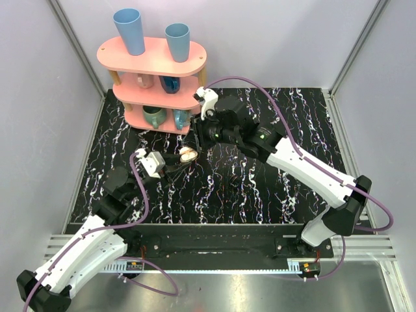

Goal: Insert the wireless bluetooth earbuds into the charging case
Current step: Close the charging case with the earbuds.

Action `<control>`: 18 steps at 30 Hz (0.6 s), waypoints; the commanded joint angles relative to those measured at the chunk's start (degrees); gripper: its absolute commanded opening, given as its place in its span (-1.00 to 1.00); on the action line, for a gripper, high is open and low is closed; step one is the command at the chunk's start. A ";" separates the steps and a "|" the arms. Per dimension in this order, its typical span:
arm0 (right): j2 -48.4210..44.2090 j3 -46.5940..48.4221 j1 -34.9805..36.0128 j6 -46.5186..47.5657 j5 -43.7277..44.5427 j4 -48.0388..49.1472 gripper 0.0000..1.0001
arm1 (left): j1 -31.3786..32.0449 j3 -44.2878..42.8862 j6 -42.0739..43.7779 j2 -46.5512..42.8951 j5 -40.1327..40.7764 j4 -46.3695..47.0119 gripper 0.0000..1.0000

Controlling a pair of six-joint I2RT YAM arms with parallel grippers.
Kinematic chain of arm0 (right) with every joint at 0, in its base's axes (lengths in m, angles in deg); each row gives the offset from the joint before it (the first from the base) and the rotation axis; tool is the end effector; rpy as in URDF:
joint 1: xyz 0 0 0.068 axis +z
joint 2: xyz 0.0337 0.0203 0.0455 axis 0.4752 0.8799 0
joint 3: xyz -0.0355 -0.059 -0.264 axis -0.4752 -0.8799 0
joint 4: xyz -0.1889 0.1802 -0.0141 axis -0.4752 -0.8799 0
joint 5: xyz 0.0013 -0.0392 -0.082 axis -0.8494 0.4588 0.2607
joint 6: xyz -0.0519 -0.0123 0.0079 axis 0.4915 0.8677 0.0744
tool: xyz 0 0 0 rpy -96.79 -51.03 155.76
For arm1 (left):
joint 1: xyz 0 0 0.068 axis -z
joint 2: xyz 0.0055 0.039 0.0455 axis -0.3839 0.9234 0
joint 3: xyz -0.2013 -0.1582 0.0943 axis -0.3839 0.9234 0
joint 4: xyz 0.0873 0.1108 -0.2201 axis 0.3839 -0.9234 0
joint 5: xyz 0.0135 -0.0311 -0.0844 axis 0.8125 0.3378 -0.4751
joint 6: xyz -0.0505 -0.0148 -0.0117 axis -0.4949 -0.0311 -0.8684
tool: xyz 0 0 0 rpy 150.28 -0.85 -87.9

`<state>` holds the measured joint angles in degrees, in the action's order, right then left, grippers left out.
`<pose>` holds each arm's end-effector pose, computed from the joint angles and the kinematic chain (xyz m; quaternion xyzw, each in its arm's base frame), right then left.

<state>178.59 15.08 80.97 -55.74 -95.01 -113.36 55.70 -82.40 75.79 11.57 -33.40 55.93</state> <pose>0.2112 0.2859 0.4216 -0.2782 0.7792 0.3837 0.4100 0.1185 -0.0948 0.3150 0.3540 0.5550 -0.3174 0.6826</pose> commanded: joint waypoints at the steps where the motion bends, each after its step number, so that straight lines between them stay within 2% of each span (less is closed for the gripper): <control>1: -1.21 0.58 -0.13 -0.82 -4.80 -0.38 -0.25 | -0.17 -2.58 0.43 0.01 2.75 3.81 -1.00; 10: -3.58 -2.58 -0.04 -1.70 -6.65 -0.20 -0.28 | -0.17 -2.14 -1.24 -0.52 6.54 5.65 -1.00; 13: -4.19 -3.64 -0.04 -1.70 -4.47 0.32 -0.24 | -0.17 -1.97 -1.77 -0.17 7.42 6.27 -1.00; 16: -5.77 -4.86 0.05 -1.17 3.17 1.11 -0.10 | -0.17 -2.49 -2.65 1.76 7.94 4.35 -1.00; 17: -6.21 -5.04 -0.13 -0.82 6.24 1.12 0.00 | -0.17 -2.75 -2.65 3.16 7.69 3.47 -1.00; 18: -7.00 -5.30 -0.13 -0.47 13.14 1.03 0.18 | -0.17 -2.50 -3.43 4.04 7.51 3.72 -1.00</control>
<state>175.68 11.01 80.73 -57.09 -95.50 -112.04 55.77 -82.40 74.31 12.91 -28.88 56.39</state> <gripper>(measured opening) 0.476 0.321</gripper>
